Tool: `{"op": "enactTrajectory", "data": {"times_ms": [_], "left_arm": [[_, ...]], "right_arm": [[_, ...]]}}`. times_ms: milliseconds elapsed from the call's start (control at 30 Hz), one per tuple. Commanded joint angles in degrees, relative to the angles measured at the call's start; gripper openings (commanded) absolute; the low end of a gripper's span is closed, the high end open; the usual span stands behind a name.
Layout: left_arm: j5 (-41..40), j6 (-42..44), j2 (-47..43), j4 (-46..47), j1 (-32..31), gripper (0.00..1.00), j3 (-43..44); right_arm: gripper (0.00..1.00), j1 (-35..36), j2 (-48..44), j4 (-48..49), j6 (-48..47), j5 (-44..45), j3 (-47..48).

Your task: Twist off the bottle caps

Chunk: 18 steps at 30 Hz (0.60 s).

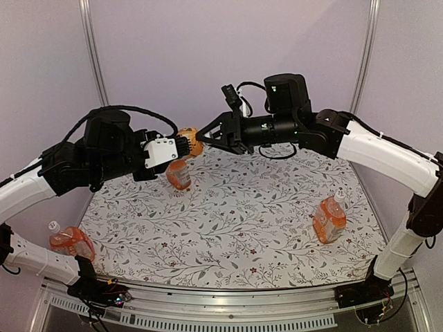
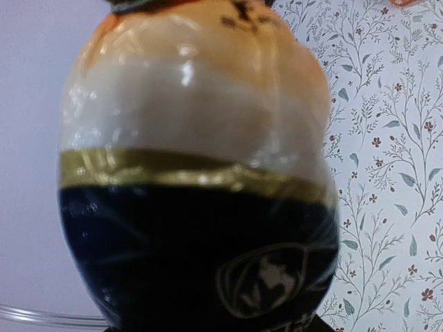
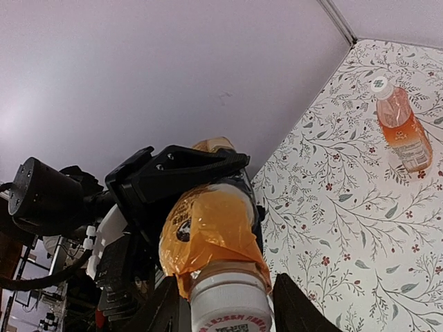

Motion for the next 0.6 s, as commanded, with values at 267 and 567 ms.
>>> {"op": "enactTrajectory", "data": {"times_ms": [267, 567], "left_arm": [[0.64, 1.01, -0.88, 0.99, -1.14, 0.29, -1.0], [0.65, 1.13, -0.8, 0.97, -1.08, 0.29, -1.01]], "right_arm": [[0.55, -1.75, -5.92, 1.67, 0.08, 0.56, -6.2], [0.5, -1.73, -5.24, 1.7, 0.31, -1.69, -5.78]]}}
